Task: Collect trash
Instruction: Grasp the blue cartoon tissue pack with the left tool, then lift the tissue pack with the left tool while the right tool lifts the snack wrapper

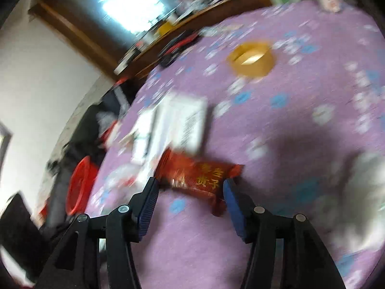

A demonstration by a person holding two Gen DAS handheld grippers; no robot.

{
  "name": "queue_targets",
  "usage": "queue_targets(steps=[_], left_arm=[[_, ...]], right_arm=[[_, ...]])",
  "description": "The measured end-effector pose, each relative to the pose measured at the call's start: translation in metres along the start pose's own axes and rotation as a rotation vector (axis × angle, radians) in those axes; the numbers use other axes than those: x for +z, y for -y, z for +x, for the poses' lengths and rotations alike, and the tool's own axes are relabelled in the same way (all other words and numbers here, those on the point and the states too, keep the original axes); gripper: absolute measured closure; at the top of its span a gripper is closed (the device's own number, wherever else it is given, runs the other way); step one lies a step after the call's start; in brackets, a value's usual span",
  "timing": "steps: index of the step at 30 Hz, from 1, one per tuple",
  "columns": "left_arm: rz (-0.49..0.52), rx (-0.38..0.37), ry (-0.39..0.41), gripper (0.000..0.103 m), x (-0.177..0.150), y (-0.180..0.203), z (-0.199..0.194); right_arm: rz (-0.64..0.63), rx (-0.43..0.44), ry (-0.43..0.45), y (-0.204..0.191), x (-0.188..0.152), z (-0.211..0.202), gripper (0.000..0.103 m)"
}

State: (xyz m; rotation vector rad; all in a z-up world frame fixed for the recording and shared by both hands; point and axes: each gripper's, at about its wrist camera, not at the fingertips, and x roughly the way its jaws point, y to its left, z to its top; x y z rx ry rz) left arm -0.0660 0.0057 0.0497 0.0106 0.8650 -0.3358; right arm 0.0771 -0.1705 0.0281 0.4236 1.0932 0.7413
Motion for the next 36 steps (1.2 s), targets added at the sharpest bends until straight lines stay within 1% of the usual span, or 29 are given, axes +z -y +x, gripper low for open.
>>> queue_targets(steps=[1,2,5,7,8,11,14,17,18,19,20,21,23,25,26,32,36], left_arm=[[-0.008,0.003,0.003,0.065,-0.002,-0.005,-0.004],[-0.013,0.007,0.004,0.065,-0.003,-0.008,-0.007],[-0.030,0.020,0.017,0.065,-0.008,-0.022,-0.016],[-0.043,0.025,0.025,0.065,-0.010,-0.030,-0.020],[-0.050,0.027,0.030,0.065,-0.011,-0.034,-0.021],[-0.069,0.022,0.040,0.065,-0.013,-0.041,-0.024],[-0.072,0.018,0.047,0.065,-0.015,-0.042,-0.027],[-0.075,0.018,0.051,0.065,-0.016,-0.043,-0.030],[-0.076,0.019,0.051,0.065,-0.017,-0.044,-0.030],[-0.076,0.020,0.052,0.065,-0.017,-0.045,-0.030],[-0.078,0.021,0.052,0.065,-0.019,-0.045,-0.031],[-0.079,0.025,0.053,0.065,-0.019,-0.044,-0.031],[-0.079,0.035,0.059,0.065,-0.020,-0.044,-0.032],[-0.086,0.048,0.072,0.065,-0.020,-0.045,-0.033],[-0.088,0.053,0.078,0.065,-0.019,-0.046,-0.034],[-0.096,0.101,0.113,0.065,-0.019,-0.041,-0.039],[-0.081,0.130,0.125,0.065,-0.018,-0.037,-0.042]], right_arm=[[-0.034,0.013,-0.030,-0.011,-0.006,0.003,0.042],[-0.087,-0.006,-0.029,-0.024,-0.011,0.001,0.042],[-0.180,-0.044,-0.025,-0.047,-0.016,-0.011,0.042],[-0.229,-0.139,0.015,-0.054,-0.012,-0.019,0.041],[-0.265,-0.205,0.034,-0.057,-0.008,-0.021,0.037],[-0.318,-0.266,0.025,-0.060,-0.006,-0.010,0.036],[-0.398,-0.353,0.001,-0.058,-0.005,0.009,0.036],[-0.394,-0.412,0.001,-0.050,0.002,0.024,0.037],[-0.388,-0.397,0.008,-0.050,0.001,0.024,0.042],[-0.379,-0.382,0.012,-0.049,0.001,0.024,0.057],[-0.375,-0.389,0.019,-0.050,0.000,0.023,0.065],[-0.373,-0.404,0.019,-0.052,-0.001,0.022,0.069],[-0.369,-0.421,0.038,-0.059,-0.007,0.016,0.069],[-0.357,-0.414,0.061,-0.068,-0.014,0.004,0.070],[-0.346,-0.410,0.087,-0.074,-0.020,-0.005,0.070],[-0.281,-0.330,0.206,-0.103,-0.053,-0.041,0.070],[-0.274,-0.294,0.217,-0.115,-0.065,-0.043,0.070]])
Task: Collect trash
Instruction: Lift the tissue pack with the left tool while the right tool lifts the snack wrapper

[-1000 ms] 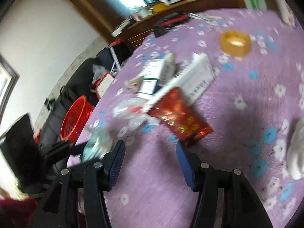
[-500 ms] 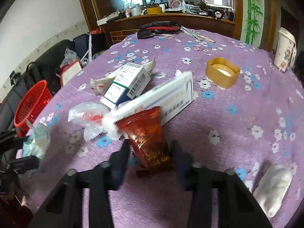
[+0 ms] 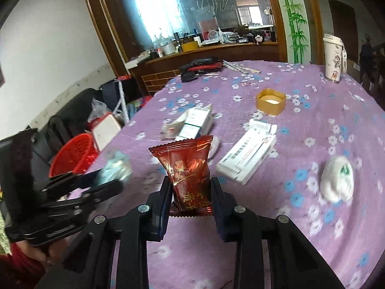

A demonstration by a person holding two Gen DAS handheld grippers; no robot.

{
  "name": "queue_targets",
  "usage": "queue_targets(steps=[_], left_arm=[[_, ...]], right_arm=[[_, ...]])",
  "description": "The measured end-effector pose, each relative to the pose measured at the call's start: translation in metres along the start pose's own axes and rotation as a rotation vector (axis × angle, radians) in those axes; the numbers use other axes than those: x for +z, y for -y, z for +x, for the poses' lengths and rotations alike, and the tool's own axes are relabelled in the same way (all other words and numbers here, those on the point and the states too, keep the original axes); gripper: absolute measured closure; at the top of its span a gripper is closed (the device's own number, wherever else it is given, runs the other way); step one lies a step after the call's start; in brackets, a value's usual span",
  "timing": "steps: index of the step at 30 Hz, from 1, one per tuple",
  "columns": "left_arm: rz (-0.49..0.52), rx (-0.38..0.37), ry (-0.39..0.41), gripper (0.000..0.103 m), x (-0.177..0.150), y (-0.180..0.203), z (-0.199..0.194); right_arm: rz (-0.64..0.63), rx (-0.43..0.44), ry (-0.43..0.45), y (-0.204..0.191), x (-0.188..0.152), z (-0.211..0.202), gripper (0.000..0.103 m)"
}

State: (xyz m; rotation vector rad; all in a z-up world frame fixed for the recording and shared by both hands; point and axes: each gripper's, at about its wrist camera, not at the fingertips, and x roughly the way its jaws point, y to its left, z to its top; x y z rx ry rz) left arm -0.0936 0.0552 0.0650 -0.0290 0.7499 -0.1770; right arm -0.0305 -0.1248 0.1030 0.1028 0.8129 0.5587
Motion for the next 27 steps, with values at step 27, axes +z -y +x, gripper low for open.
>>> queue_targets(steps=[27], left_arm=[[-0.050,0.054,0.061,0.065,-0.007,-0.037,-0.034]], right_arm=[[-0.065,0.051,-0.013,-0.053,0.005,-0.001,0.070]])
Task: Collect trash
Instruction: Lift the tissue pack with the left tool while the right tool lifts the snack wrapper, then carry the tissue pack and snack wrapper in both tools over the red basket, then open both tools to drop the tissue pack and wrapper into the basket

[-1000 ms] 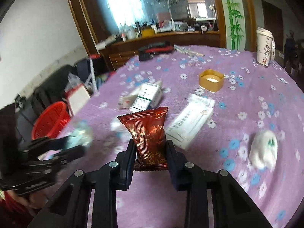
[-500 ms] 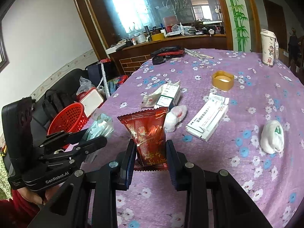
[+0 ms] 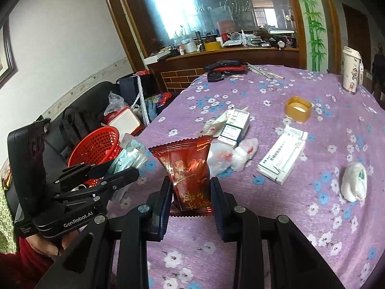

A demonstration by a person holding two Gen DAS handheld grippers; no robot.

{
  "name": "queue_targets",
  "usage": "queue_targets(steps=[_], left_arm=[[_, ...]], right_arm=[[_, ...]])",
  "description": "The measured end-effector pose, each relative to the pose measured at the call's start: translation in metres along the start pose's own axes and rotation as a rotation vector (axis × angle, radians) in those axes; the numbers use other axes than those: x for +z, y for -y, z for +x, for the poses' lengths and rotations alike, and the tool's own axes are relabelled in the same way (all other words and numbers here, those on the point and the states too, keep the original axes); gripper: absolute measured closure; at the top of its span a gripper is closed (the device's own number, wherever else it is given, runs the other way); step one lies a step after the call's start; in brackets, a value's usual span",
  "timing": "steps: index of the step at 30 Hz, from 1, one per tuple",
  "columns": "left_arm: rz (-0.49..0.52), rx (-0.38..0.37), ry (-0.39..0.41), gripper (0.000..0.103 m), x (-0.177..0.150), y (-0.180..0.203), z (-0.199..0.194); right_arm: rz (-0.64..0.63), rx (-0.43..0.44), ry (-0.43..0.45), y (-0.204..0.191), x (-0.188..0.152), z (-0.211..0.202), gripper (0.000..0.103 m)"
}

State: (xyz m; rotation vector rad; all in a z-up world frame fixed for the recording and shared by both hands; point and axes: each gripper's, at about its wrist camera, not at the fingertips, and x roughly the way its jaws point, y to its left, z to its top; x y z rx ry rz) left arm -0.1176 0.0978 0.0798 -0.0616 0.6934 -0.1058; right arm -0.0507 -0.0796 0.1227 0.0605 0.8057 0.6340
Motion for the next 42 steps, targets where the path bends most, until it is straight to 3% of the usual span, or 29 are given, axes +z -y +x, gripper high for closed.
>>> queue_targets(steps=[18,33,42], left_arm=[[-0.124,0.070,0.056,0.065,-0.004,-0.071,-0.031],[-0.298,0.273,0.116,0.064,-0.003,-0.198,-0.070],[-0.377,0.326,0.107,0.063,-0.014,-0.245,-0.073]], right_arm=[[-0.054,0.067,-0.071,-0.051,0.022,0.034,0.070],[-0.183,0.182,-0.122,-0.146,0.067,0.087,0.070],[-0.235,0.259,-0.174,-0.206,0.084,0.141,0.069]])
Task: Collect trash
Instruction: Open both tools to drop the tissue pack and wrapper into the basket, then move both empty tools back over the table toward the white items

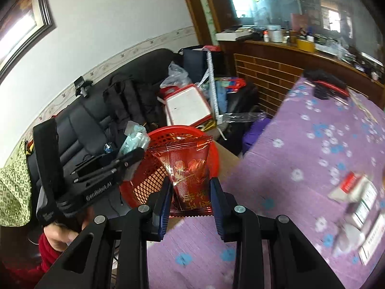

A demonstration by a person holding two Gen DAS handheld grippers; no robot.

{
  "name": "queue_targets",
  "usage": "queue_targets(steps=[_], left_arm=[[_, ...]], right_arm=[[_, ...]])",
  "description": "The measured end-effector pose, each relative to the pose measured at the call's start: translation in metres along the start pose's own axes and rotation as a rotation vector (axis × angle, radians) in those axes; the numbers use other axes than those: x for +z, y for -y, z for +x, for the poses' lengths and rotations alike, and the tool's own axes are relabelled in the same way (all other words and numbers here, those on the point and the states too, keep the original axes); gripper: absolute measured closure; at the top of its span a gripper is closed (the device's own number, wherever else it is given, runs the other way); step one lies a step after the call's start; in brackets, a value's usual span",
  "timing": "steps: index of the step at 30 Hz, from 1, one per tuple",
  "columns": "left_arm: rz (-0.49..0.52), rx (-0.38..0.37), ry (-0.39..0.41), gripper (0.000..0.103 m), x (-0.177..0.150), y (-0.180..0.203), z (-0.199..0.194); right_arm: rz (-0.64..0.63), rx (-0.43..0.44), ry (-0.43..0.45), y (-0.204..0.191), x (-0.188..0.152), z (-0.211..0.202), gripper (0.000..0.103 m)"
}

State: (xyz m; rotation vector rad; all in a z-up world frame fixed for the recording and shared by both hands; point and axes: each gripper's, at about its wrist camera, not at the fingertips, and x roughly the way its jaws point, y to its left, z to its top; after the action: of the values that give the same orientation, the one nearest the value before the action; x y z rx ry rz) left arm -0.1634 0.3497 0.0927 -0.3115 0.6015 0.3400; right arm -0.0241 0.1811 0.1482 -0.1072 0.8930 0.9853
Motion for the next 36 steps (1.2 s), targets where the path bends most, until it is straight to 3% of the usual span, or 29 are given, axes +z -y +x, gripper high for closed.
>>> queue_targets(steps=[5,8,17,20,25,30,36], left_arm=[[-0.015,0.026,-0.011,0.061,0.001,-0.011,0.007],[-0.027,0.043,-0.018,0.047,0.001,-0.016,0.010],[-0.023,0.008,-0.009,0.046,-0.002,-0.006,0.002],[0.010,-0.022,-0.011,0.042,-0.005,0.013,-0.001],[0.090,-0.084,-0.032,0.041,-0.016,0.061,-0.003],[0.171,-0.140,-0.069,0.041,-0.029,0.110,0.001],[0.286,-0.213,-0.117,0.041,-0.046,0.174,0.005]], right_arm=[[-0.001,0.030,-0.023,-0.009,0.016,0.036,0.067],[0.000,0.014,-0.019,-0.008,0.019,0.047,0.062],[0.086,0.011,0.065,0.023,0.001,-0.010,0.059],[0.107,0.001,0.082,0.035,-0.016,-0.032,0.051],[0.170,-0.087,0.107,0.060,-0.052,-0.065,0.045],[0.257,-0.167,0.115,0.097,-0.087,-0.094,0.045],[0.408,-0.246,0.188,0.154,-0.128,-0.150,0.045]])
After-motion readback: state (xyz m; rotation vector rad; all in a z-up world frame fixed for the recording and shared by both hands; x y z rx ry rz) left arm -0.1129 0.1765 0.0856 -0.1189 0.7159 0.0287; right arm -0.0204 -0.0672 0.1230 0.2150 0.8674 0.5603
